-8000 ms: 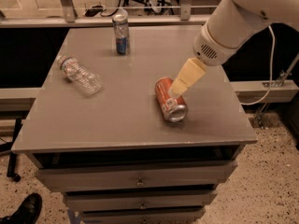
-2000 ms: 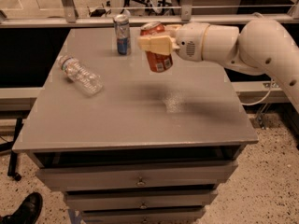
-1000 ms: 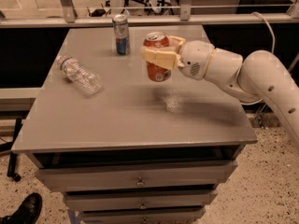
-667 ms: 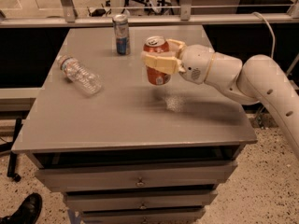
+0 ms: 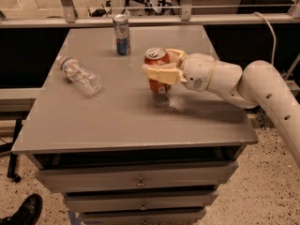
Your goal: Place coke can upright
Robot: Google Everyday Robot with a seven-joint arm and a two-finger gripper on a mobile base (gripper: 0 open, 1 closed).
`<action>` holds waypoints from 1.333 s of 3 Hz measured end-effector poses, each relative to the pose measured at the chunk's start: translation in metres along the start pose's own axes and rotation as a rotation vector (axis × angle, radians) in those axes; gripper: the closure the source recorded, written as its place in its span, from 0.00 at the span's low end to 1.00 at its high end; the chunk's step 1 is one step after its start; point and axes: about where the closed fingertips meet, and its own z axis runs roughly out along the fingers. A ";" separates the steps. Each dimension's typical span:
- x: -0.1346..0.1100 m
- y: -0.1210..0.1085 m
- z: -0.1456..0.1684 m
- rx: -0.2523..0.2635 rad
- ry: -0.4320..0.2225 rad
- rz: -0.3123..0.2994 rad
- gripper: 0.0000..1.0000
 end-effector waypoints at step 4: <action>0.023 0.002 -0.007 -0.038 0.023 0.026 0.06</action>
Offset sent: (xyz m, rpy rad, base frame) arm -0.0026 -0.0069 -0.0302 0.0148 0.0405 0.0262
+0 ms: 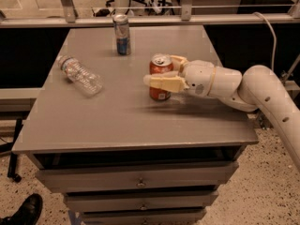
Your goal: Place coke can upright
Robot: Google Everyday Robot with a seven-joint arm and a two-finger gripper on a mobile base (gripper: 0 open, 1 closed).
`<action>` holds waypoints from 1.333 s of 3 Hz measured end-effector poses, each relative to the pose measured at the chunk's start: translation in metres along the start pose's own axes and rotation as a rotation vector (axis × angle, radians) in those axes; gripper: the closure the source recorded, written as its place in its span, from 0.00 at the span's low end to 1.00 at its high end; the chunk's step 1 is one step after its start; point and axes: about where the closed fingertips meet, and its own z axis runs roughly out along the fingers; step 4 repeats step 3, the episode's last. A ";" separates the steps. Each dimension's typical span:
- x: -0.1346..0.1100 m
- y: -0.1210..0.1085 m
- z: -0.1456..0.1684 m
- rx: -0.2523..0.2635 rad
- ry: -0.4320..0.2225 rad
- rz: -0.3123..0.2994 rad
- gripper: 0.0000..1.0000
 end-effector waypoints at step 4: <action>-0.052 -0.034 -0.083 0.109 0.115 -0.079 0.00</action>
Offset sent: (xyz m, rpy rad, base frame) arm 0.0051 -0.1104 0.0523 -0.1836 -0.0347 -0.1195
